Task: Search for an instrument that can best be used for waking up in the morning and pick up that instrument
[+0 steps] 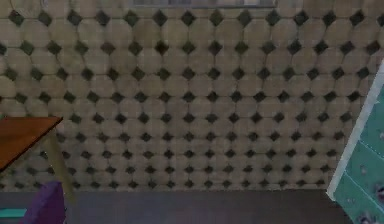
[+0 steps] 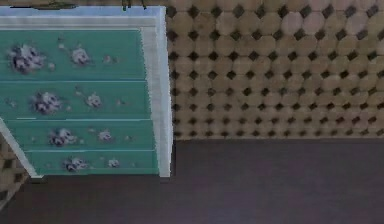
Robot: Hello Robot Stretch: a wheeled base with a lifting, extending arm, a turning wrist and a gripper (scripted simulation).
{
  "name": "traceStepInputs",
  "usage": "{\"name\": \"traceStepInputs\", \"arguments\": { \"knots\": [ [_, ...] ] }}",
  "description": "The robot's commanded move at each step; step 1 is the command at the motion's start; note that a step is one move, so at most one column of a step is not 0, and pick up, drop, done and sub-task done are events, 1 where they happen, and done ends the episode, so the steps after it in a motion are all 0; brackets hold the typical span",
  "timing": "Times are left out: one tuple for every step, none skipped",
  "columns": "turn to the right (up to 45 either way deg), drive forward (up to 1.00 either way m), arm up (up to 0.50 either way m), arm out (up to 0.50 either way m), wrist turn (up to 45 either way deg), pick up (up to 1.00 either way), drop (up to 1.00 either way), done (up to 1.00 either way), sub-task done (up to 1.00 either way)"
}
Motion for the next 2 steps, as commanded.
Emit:
{"name": "traceStepInputs", "arguments": {
  "knots": [
    [0.0,0.65,0.00,0.00,0.0,0.00,0.00,0.00,0.00],
    [-45.0,0.00,0.00,0.00,0.0,0.00,0.00,0.00,0.00]
  ]
}}
